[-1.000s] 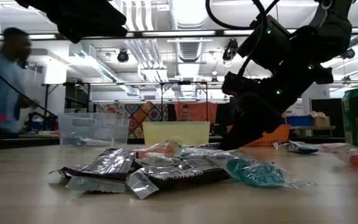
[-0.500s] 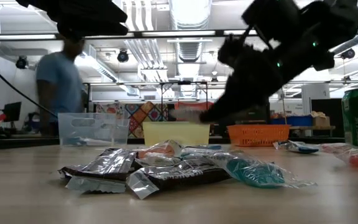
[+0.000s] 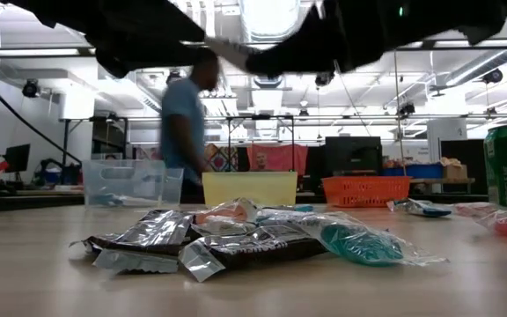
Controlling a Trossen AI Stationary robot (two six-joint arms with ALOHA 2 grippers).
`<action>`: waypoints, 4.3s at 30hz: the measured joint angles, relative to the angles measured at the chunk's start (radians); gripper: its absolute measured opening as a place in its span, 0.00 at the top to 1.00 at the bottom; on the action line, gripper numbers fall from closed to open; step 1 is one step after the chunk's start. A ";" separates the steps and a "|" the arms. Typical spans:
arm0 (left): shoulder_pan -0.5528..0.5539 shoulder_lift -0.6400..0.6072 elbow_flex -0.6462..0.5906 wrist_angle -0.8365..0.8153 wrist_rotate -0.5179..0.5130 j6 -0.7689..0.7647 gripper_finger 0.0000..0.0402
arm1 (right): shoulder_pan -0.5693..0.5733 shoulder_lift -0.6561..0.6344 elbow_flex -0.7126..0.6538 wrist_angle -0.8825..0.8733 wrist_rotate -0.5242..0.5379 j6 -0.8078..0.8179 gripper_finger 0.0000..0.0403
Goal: Sort candy
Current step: Put the white chocolate into the transparent bin, then put the orange gummy into the yellow bin
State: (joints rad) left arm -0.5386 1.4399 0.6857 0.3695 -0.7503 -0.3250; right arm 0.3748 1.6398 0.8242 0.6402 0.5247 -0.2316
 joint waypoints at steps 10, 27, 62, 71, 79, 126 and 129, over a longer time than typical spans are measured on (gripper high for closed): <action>0.004 0.045 0.000 0.185 0.047 0.075 0.46 | 0.010 0.000 0.057 -0.059 0.003 -0.066 0.94; 0.030 0.046 0.000 0.191 0.051 0.082 0.94 | 0.004 0.000 0.057 -0.067 0.029 0.009 0.80; 1.148 -0.305 0.000 -0.842 0.394 0.128 0.90 | 0.004 -0.008 0.064 -0.067 0.384 0.285 0.48; 1.148 -0.236 0.002 -0.820 0.393 0.133 0.73 | 0.000 -0.008 0.064 -0.067 0.329 0.308 0.48; 1.104 -0.293 0.002 -0.839 0.394 0.112 0.66 | -0.005 -0.008 0.064 -0.103 0.244 0.431 0.48; 0.040 -0.312 0.035 -0.480 0.086 0.044 0.66 | 0.026 0.397 0.483 -0.692 -0.245 0.580 0.63; 0.037 -0.312 0.031 -0.484 0.087 0.030 0.66 | 0.026 0.391 0.489 -0.705 -0.259 0.579 0.70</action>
State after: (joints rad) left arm -0.5019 1.1278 0.7166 -0.1148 -0.6638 -0.2946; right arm 0.4011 2.0308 1.3137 -0.0647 0.2656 0.3473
